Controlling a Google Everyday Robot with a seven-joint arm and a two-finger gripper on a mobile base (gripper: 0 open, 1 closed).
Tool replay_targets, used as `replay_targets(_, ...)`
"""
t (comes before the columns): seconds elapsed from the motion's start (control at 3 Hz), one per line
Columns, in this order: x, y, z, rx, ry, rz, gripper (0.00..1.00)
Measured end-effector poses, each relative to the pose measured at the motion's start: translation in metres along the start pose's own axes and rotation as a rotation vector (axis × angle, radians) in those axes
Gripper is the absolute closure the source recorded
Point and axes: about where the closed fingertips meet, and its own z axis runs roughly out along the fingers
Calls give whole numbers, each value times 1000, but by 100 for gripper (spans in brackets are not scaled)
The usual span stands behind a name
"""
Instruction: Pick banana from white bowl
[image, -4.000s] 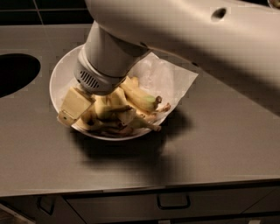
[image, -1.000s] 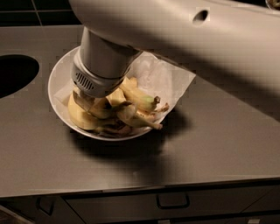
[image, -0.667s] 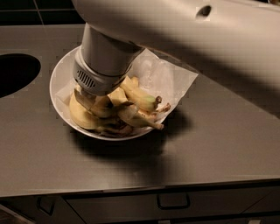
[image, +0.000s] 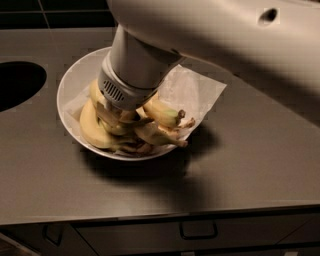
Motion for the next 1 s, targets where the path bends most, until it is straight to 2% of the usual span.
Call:
replay_targets(0.33, -15, 2, -30, 44, -22, -41, 100)
replay_targets(0.67, -35, 9, -78, 110, -64, -103, 100)
replay_targets(1.0, -37, 10, -88, 123, -76, -112, 100)
